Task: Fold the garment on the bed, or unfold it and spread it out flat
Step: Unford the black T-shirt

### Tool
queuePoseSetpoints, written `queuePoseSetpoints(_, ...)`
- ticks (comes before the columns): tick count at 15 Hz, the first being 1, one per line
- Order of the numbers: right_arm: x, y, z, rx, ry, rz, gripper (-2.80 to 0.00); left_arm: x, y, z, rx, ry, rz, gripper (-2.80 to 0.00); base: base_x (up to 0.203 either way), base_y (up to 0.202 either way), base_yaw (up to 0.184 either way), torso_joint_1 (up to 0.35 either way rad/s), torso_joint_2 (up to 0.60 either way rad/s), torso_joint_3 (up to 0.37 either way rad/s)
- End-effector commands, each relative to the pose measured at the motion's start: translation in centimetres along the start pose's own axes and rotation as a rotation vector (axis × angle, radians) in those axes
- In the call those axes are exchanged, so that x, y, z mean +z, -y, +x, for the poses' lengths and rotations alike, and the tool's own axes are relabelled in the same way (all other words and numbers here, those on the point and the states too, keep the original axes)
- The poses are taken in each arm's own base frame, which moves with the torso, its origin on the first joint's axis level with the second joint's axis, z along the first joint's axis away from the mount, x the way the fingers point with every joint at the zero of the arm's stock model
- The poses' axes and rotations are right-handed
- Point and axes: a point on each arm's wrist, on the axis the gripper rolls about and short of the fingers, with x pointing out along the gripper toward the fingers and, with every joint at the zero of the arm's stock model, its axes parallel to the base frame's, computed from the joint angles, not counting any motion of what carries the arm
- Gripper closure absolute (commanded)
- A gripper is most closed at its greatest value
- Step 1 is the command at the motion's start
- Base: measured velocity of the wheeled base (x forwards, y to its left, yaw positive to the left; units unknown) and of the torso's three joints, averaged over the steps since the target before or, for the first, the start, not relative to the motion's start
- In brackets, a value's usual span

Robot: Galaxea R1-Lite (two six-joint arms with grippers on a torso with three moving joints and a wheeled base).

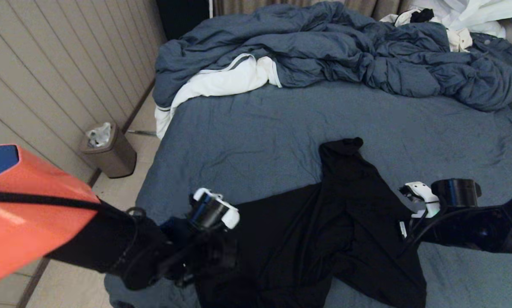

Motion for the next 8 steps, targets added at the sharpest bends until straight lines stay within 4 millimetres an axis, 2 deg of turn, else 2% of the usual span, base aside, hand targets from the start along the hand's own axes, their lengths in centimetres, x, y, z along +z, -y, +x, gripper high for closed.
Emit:
queuePoseSetpoints(1,0.0,0.0,0.0,0.0,0.003,-0.002,0.0,2.5,-5.9,1.7,0.084,0.034,-0.128,-2.8,0.0,0.0,0.0,0.0,0.0,0.0)
queuePoseSetpoints(2,0.0,0.0,0.1,0.001,0.0,-0.002,0.0,2.6,-7.2,2.6,0.092,0.038,-0.148,-2.8,0.0,0.0,0.0,0.0,0.0,0.0)
queuePoseSetpoints(3,-0.1,0.0,0.2,0.002,-0.003,-0.002,0.0,2.9,-8.0,3.1,0.092,0.063,-0.165,0.0,0.0,0.0,0.0,0.0,0.0,0.0)
queuePoseSetpoints(5,-0.2,0.0,0.4,0.003,-0.009,-0.001,0.0,3.7,-8.9,3.6,0.095,0.107,-0.173,0.0,0.0,0.0,0.0,0.0,0.0,0.0)
queuePoseSetpoints(8,-0.2,0.0,0.4,0.003,-0.009,0.0,0.0,4.0,-8.9,3.8,0.085,0.14,-0.168,0.0,0.0,0.0,0.0,0.0,0.0,0.0)
